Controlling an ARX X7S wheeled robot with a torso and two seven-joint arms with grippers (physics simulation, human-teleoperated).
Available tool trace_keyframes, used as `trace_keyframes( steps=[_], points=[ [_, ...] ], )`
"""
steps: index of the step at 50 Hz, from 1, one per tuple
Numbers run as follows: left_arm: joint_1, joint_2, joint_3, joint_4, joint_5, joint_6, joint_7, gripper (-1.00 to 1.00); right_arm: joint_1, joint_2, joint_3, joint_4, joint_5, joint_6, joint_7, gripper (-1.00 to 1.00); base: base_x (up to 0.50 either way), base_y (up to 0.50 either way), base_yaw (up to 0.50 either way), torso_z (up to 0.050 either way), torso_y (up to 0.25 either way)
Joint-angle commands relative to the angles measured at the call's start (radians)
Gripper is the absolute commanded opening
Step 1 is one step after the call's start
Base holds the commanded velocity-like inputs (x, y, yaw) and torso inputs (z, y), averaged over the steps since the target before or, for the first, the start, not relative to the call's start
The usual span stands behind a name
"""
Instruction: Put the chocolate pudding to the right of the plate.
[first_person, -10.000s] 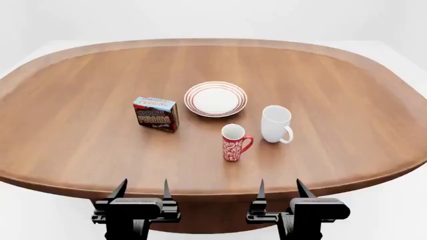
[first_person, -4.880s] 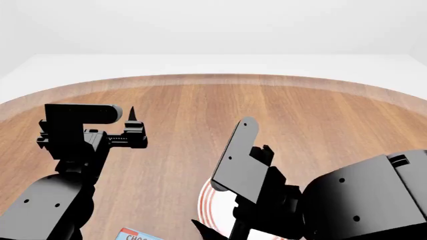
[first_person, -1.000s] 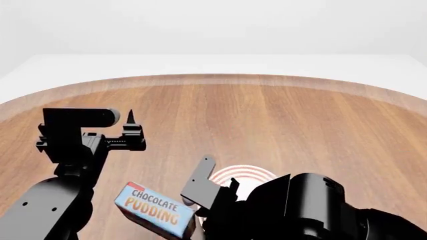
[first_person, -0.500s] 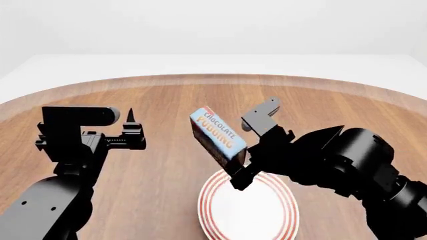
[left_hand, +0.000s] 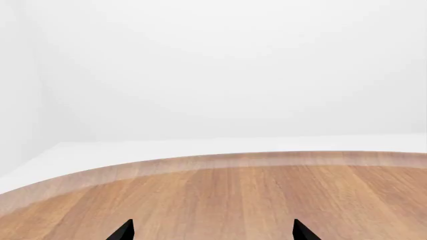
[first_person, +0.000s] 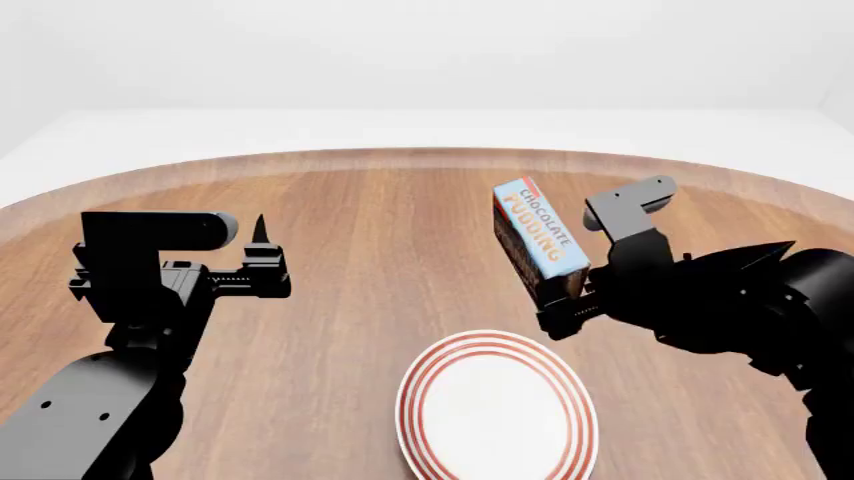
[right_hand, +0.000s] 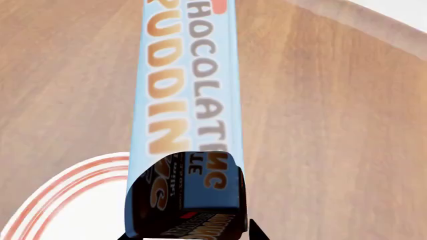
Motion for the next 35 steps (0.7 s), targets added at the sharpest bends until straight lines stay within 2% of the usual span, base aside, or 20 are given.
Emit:
trace_keyframes(
  steps=[1,7,13,35],
  points=[
    [0.001,-0.002,0.002,-0.003,-0.004,0.004,-0.002,1.0,-0.083,0.11,0.095,-0.11,0.093,0.051,0.131,-1.0,0.0,0.0,0.0,0.0,0.0],
    [0.0,-0.002,0.003,0.002,-0.007,0.001,-0.006,1.0,-0.161,0.185,0.158,-0.193,0.175,0.07,0.224,-1.0,0.0,0.0,0.0,0.0,0.0],
    [0.004,-0.001,0.006,0.0,-0.008,0.008,-0.006,1.0,-0.201,0.213,0.176,-0.159,0.181,0.053,0.243,-1.0,0.0,0.0,0.0,0.0,0.0],
    [0.012,-0.009,0.002,-0.001,-0.014,0.015,-0.012,1.0,-0.255,0.191,0.125,0.028,0.091,-0.007,0.2,-1.0,0.0,0.0,0.0,0.0,0.0]
  ],
)
